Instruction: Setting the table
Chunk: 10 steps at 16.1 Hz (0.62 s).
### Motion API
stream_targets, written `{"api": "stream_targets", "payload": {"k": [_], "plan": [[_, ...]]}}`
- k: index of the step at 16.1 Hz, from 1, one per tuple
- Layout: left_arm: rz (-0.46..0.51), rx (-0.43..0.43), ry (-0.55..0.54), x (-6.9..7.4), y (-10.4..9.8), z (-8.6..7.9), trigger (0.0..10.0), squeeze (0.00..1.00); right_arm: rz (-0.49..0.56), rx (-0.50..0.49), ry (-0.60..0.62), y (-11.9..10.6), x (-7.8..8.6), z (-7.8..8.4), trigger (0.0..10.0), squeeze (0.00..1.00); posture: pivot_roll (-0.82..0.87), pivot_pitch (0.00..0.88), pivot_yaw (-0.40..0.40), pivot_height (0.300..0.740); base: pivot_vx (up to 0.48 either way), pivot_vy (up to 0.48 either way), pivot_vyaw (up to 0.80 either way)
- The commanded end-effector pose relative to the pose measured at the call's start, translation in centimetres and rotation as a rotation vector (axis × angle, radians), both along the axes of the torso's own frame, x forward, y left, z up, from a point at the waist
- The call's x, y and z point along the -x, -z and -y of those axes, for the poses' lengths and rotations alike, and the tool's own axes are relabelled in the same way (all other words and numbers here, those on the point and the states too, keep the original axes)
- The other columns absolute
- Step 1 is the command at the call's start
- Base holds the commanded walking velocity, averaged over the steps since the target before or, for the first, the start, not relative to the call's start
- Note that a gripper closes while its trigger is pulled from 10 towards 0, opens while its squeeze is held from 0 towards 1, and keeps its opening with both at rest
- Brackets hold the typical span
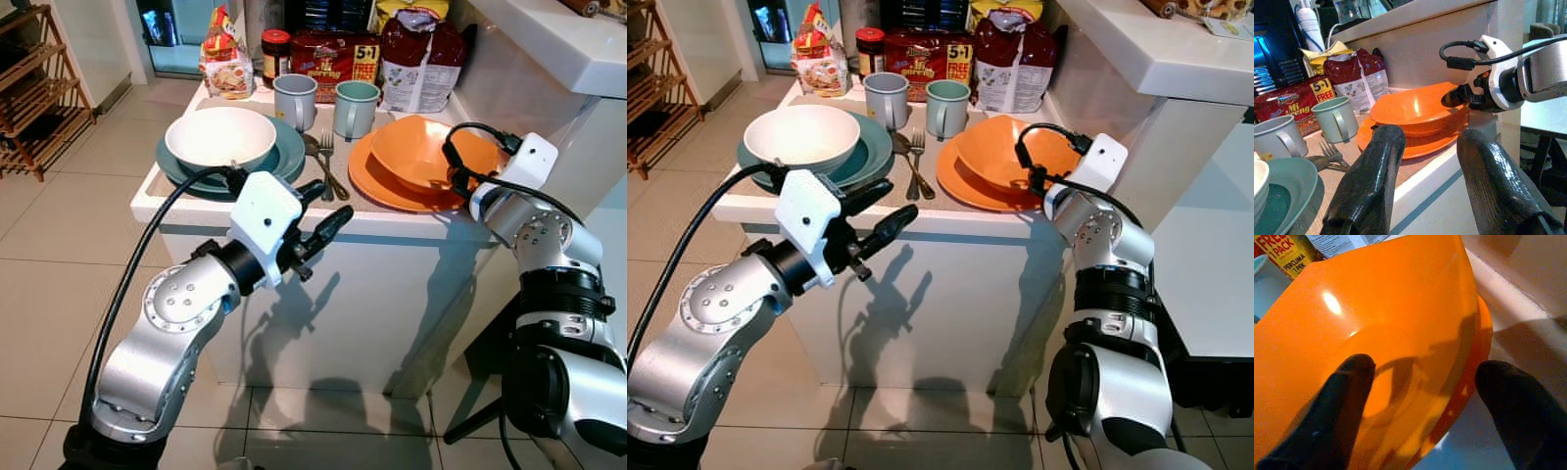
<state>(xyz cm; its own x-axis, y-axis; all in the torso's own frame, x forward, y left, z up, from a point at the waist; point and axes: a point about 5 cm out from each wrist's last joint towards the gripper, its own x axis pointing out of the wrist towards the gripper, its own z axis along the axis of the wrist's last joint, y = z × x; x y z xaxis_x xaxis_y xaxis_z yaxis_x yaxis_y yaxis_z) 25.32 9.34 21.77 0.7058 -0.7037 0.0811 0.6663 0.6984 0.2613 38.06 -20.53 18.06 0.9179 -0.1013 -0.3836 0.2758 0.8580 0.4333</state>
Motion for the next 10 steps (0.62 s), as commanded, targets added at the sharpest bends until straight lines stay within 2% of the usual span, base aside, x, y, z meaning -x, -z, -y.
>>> {"api": "stream_targets", "payload": {"k": [1,10], "plan": [[-0.001,-0.018,0.018,0.18,-0.02,0.26,10.0,0.00,-0.003,-0.025,-0.007,-0.32,-0.14,-0.02,0.0,0.00,0.01,0.000,-0.052,0.740,0.000,0.000,0.00],[-0.001,-0.022,0.020,0.21,-0.08,0.34,10.0,0.00,0.003,-0.042,-0.010,-0.28,-0.13,-0.11,0.0,0.00,0.01,0.000,-0.054,0.740,0.000,0.000,0.00]]}}
